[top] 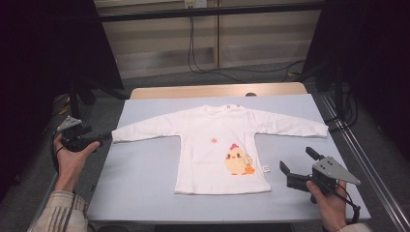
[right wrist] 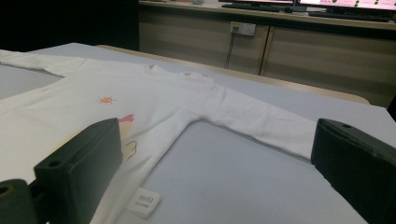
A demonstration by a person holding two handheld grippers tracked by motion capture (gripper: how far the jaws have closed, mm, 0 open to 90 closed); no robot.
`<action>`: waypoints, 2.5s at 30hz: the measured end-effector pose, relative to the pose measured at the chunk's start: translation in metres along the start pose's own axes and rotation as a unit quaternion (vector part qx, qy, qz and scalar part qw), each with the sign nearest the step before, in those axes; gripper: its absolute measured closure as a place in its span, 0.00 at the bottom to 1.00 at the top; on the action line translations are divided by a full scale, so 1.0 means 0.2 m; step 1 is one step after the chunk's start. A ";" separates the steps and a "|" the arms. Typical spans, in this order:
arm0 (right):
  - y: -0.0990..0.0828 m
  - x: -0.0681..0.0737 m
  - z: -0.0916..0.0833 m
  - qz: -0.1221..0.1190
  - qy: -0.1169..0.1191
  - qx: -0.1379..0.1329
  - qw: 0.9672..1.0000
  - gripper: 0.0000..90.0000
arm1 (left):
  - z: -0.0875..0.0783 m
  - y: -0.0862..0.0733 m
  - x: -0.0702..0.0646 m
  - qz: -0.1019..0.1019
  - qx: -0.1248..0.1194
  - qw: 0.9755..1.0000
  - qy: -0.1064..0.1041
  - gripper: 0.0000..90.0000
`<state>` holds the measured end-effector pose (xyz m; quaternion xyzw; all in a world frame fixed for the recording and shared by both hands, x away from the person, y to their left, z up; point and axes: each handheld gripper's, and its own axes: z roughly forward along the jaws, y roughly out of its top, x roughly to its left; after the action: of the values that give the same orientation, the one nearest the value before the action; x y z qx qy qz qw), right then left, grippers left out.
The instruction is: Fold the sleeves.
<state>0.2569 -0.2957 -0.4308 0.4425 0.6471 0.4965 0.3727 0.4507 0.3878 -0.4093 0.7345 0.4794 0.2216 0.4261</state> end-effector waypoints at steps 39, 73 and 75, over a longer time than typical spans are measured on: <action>-0.01 0.02 0.02 -0.012 0.025 0.016 0.999 0.02 | 0.28 -0.03 0.02 -0.031 0.150 0.988 -0.029 0.59; -0.01 0.02 0.02 -0.013 0.024 0.021 0.999 0.02 | 0.29 -0.03 -0.01 -0.053 0.134 0.989 -0.042 0.93; -0.01 0.02 0.03 -0.013 0.025 0.020 0.999 0.02 | 0.29 -0.03 -0.01 -0.053 0.135 0.989 -0.044 0.93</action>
<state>0.2599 -0.2909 -0.4346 0.4285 0.6716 0.4900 0.3538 0.4892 0.3634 -0.4443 0.7680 0.5236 0.0996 0.3551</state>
